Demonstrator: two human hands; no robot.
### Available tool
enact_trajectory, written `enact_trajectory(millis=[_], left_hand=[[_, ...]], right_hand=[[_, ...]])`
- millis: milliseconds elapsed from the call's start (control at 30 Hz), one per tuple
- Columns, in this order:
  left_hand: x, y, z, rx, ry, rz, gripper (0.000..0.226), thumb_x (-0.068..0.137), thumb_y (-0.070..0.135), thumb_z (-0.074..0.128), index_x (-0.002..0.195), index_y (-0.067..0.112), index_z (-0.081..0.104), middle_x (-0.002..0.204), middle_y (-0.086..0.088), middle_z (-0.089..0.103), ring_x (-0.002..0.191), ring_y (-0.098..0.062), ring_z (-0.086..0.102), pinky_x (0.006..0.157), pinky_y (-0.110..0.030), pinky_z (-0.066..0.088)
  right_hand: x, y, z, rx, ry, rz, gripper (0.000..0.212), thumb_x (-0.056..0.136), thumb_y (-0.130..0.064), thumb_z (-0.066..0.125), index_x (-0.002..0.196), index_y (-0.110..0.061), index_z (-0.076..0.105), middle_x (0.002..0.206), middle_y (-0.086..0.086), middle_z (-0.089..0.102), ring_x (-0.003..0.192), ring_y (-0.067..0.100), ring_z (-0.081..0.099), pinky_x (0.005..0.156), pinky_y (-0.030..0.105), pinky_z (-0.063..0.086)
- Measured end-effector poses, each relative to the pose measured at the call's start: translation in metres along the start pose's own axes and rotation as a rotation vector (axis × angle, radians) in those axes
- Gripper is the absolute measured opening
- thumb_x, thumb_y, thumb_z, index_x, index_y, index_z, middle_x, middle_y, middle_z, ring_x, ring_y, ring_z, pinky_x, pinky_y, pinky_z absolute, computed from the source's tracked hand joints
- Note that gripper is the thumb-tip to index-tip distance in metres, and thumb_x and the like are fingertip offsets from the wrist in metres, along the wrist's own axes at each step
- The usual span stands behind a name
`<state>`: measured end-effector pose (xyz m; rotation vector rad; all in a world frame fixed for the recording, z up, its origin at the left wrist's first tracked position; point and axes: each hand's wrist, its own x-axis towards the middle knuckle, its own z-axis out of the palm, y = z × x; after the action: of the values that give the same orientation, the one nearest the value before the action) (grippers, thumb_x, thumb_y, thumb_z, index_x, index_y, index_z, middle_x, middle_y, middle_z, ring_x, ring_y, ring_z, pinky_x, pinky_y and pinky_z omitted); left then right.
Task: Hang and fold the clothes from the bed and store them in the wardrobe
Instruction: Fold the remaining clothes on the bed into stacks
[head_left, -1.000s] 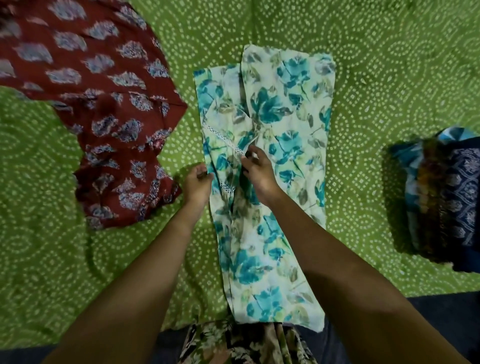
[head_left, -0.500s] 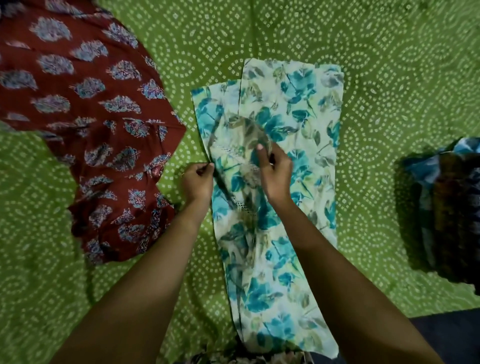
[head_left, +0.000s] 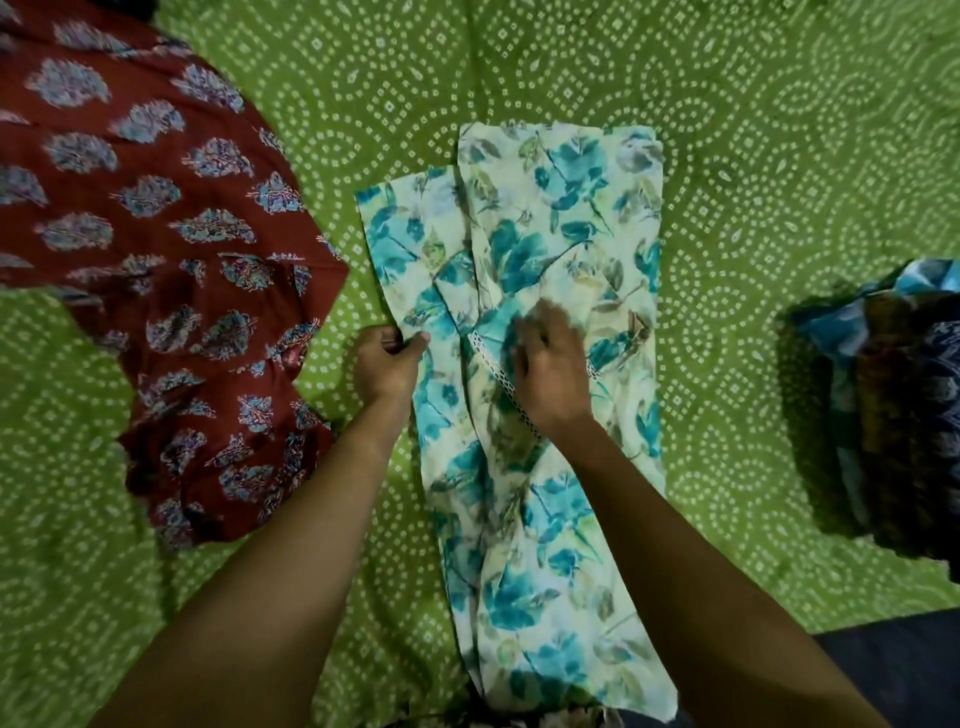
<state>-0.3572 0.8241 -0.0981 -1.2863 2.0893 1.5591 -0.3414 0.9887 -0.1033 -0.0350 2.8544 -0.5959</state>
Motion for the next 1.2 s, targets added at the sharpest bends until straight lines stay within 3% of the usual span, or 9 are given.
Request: enact_trajectory(millis=[100,300,400,467,600,733,900,1033,1200], left_hand=[[0.002,0.003,0.006,0.009,-0.099,0.016,0.041,0.083,0.011,0.068,0.059,0.014,0.035,0.058,0.000,0.034,0.054,-0.012,0.032,0.058,-0.029,0.030],[-0.015,0.038,0.034,-0.230,-0.162,0.107,0.015,0.088,-0.001,0.056,0.100,0.008,0.058,0.090,0.000,0.056,0.076,-0.006,0.051,0.069,-0.015,0.044],[-0.026,0.055,0.064,-0.145,-0.264,0.286,0.025,0.091,0.001,0.049,0.073,0.016,0.043,0.072,-0.003,0.042,0.062,-0.015,0.041,0.060,-0.030,0.037],[-0.039,0.060,0.092,0.010,-0.403,0.385,0.014,0.096,0.008,0.046,0.084,0.012,0.054,0.067,-0.003,0.042,0.060,-0.022,0.045,0.058,-0.032,0.036],[-0.048,0.043,0.126,0.655,-0.468,0.652,0.044,0.095,0.036,0.048,0.135,0.016,0.050,0.138,-0.010,0.049,0.130,-0.026,0.041,0.106,-0.036,0.031],[-0.056,0.023,0.117,0.771,-0.455,0.660,0.046,0.098,0.034,0.043,0.139,0.015,0.043,0.152,-0.005,0.030,0.142,-0.021,0.020,0.112,-0.031,0.016],[-0.077,-0.025,0.095,0.858,-0.470,0.776,0.049,0.099,0.023,0.039,0.146,0.013,0.029,0.157,-0.009,0.012,0.145,-0.025,0.007,0.117,-0.038,0.005],[-0.099,-0.076,0.073,0.910,-0.454,0.859,0.051,0.098,0.023,0.037,0.147,0.014,0.024,0.156,-0.011,0.007,0.145,-0.028,0.000,0.115,-0.037,-0.002],[-0.139,-0.131,0.053,0.944,-0.470,0.866,0.057,0.095,0.020,0.045,0.148,0.016,0.023,0.156,-0.007,0.001,0.141,-0.020,-0.010,0.114,-0.039,-0.002]], right_hand=[[0.001,0.011,0.001,0.137,-0.154,0.006,0.044,0.091,-0.009,0.054,0.134,-0.004,0.049,0.149,0.024,0.028,0.140,0.040,0.023,0.111,0.054,0.027],[-0.007,0.018,-0.013,0.368,-0.056,0.085,0.036,0.095,-0.007,0.046,0.131,-0.002,0.051,0.146,0.019,0.036,0.134,0.033,0.037,0.112,0.037,0.032],[-0.013,0.023,-0.021,0.497,0.021,0.150,0.038,0.095,-0.003,0.045,0.132,-0.001,0.048,0.141,0.018,0.044,0.132,0.030,0.040,0.112,0.034,0.031],[-0.019,0.030,-0.030,0.578,0.166,0.296,0.036,0.096,-0.006,0.044,0.131,0.000,0.048,0.133,0.017,0.052,0.123,0.029,0.049,0.104,0.030,0.036],[-0.031,0.047,-0.042,0.601,0.318,0.394,0.032,0.098,-0.009,0.041,0.128,0.000,0.050,0.124,0.016,0.057,0.112,0.026,0.055,0.096,0.031,0.043],[-0.038,0.061,-0.047,0.499,0.247,0.240,0.032,0.095,-0.003,0.040,0.124,0.003,0.052,0.123,0.018,0.056,0.113,0.028,0.053,0.093,0.019,0.033],[-0.042,0.061,-0.035,0.267,-0.047,0.031,0.042,0.085,-0.009,0.044,0.122,0.008,0.055,0.139,0.026,0.043,0.129,0.040,0.042,0.103,0.045,0.037],[-0.073,0.068,-0.018,0.073,-0.263,-0.019,0.060,0.092,-0.020,0.044,0.146,-0.003,0.026,0.157,0.016,0.010,0.145,0.032,0.007,0.115,0.051,0.009],[-0.136,0.086,0.000,0.000,-0.349,-0.034,0.059,0.099,-0.022,0.038,0.150,-0.008,0.012,0.158,0.012,-0.002,0.146,0.026,-0.001,0.116,0.043,-0.002]])
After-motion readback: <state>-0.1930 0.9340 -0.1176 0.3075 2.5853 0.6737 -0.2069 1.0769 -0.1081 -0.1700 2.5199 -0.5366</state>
